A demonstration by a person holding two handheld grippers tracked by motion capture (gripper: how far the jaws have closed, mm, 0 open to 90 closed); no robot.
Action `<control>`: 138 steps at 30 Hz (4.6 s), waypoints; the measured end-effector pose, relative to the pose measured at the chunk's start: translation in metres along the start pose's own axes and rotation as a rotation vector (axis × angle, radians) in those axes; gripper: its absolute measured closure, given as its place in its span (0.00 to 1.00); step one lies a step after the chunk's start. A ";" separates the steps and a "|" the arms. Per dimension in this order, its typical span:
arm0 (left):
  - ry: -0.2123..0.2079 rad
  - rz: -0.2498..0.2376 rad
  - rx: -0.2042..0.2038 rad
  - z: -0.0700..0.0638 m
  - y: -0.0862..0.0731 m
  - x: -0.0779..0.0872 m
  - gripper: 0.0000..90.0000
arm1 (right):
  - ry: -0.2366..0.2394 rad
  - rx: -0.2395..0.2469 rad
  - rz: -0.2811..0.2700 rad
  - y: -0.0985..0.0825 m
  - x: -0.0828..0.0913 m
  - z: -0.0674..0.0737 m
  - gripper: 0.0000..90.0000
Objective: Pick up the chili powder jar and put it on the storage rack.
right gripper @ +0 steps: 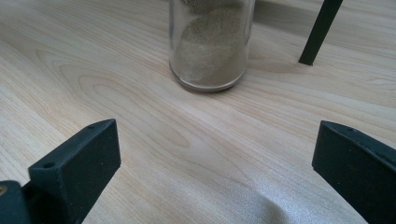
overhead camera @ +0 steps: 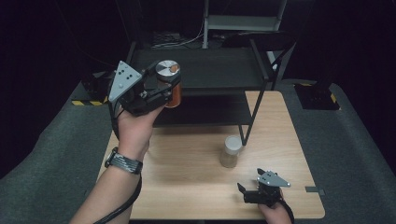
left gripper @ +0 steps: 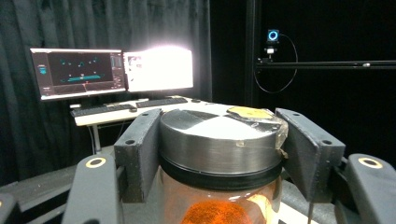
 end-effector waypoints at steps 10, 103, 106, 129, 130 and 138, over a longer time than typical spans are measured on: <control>0.014 -0.006 0.004 0.010 0.007 -0.021 0.38 | 0.006 -0.007 -0.009 -0.001 0.001 -0.002 0.00; 0.078 0.041 0.059 0.012 -0.010 -0.038 0.00 | 0.002 0.013 -0.018 -0.003 0.002 0.001 0.00; 0.079 0.036 0.056 0.010 -0.010 -0.035 0.00 | 0.000 0.013 -0.018 -0.003 0.002 0.001 0.00; 0.050 0.036 0.043 0.006 -0.041 0.012 0.00 | -0.007 0.017 -0.010 -0.002 0.001 0.003 0.00; 0.050 0.038 0.041 0.006 -0.045 0.017 0.00 | -0.007 0.017 -0.010 -0.002 0.001 0.003 0.00; 0.048 0.060 0.021 0.003 -0.060 0.032 0.00 | -0.011 0.020 -0.009 -0.002 0.001 0.004 0.00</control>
Point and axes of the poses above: each handheld gripper's, and its own axes: x roughly backward along the jaws, y roughly out of its top, z roughly to its left, the point moved 3 cm from there along -x, roughly forward along the jaws, and after that the axes turned 3 degrees about x, right-handed, at the moved point
